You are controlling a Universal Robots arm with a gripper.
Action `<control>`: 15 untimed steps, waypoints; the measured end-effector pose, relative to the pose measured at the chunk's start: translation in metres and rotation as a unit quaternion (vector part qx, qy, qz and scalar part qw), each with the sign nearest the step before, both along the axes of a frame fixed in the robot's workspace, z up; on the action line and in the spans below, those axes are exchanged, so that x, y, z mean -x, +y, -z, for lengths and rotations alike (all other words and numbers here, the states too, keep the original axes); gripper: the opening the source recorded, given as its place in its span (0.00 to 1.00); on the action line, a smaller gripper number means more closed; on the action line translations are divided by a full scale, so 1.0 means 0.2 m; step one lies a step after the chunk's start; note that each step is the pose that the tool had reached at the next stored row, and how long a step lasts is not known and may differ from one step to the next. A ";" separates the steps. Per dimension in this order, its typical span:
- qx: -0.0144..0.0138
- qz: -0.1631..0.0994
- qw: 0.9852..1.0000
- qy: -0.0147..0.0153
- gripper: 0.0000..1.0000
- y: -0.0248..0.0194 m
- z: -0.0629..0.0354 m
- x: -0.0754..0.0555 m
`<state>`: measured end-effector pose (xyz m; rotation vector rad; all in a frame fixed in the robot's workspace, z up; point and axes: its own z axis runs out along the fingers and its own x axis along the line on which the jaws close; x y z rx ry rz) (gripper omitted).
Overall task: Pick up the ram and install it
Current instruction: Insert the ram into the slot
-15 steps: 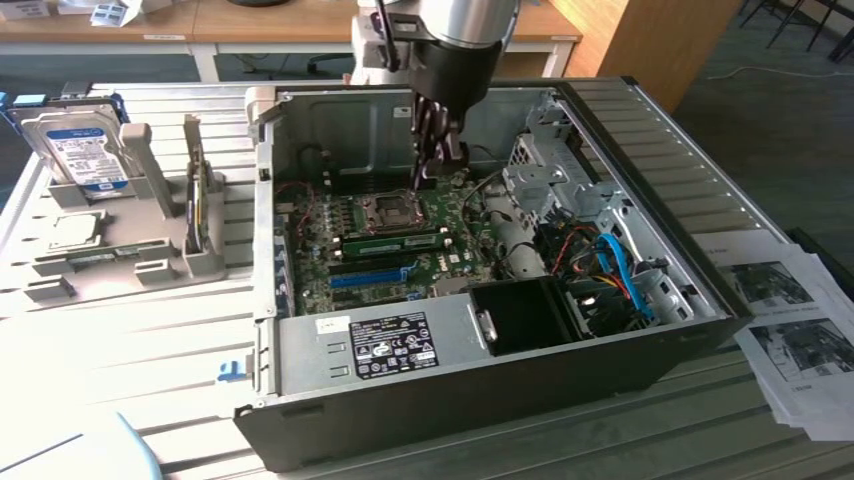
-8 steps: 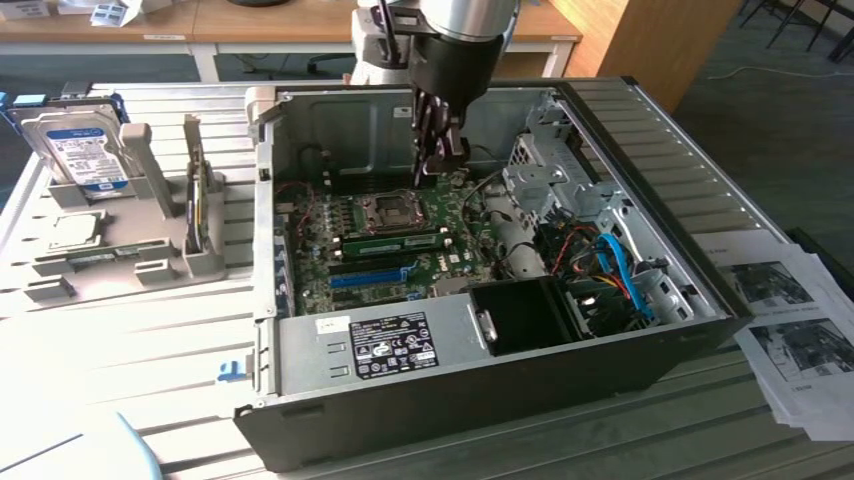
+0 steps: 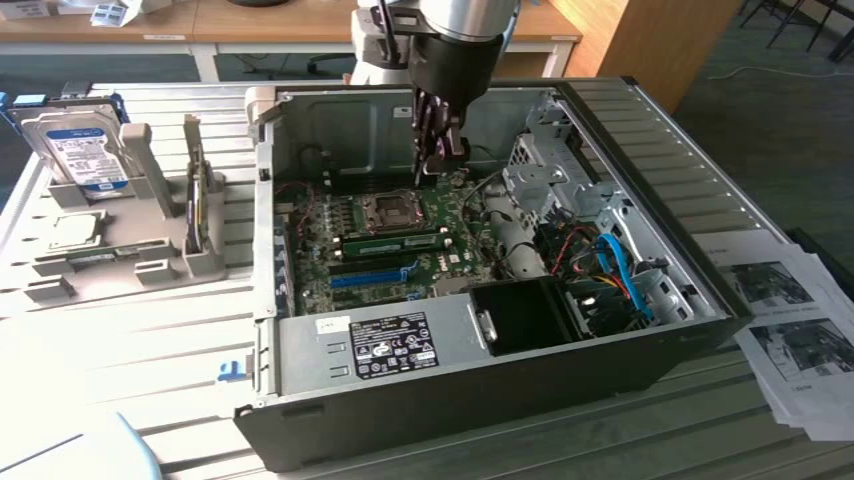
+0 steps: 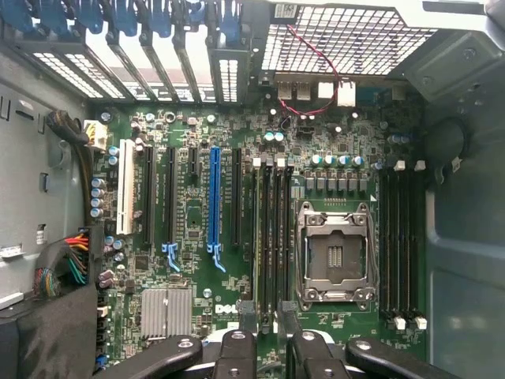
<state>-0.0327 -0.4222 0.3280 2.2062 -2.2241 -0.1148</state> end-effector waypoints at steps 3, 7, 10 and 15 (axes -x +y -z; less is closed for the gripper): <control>0.000 0.000 1.000 -0.002 0.24 0.000 0.000 0.00; 0.000 0.000 1.000 -0.007 0.24 0.000 0.000 0.00; 0.000 0.000 1.000 -0.010 0.24 0.000 0.000 0.00; 0.000 0.000 1.000 -0.013 0.24 0.000 0.000 0.00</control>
